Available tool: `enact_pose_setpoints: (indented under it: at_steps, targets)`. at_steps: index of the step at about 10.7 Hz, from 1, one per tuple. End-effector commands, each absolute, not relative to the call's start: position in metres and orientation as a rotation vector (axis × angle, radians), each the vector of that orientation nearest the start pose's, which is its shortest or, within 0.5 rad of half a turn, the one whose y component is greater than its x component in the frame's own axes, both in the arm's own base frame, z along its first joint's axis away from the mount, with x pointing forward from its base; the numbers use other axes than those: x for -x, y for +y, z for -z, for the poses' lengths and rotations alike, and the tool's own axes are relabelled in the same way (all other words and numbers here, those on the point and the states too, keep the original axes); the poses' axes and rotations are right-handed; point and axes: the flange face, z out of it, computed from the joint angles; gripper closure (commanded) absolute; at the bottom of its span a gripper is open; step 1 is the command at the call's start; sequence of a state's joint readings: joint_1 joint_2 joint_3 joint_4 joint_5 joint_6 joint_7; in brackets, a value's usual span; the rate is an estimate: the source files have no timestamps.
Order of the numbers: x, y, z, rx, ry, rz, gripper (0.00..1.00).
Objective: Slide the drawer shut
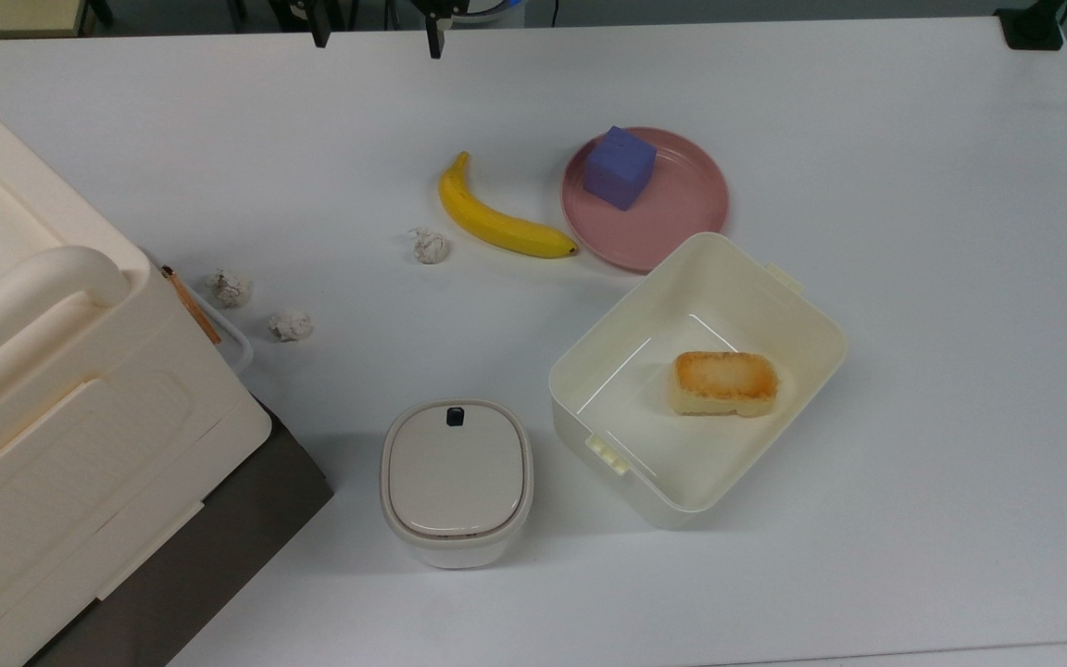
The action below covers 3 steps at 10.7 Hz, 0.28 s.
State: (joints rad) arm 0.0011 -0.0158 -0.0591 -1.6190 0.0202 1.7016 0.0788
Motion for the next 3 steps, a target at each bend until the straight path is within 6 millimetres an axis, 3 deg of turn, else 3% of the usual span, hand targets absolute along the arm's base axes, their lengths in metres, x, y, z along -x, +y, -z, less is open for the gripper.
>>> enact_pose_setpoints:
  at_steps: [1, 3]
  targets:
    - [-0.5628, -0.0368, -0.6229, 3.124, 0.172, 0.180, 0.00]
    - [-0.5626, -0.0367, -0.6234, 3.123, 0.174, 0.178, 0.00]
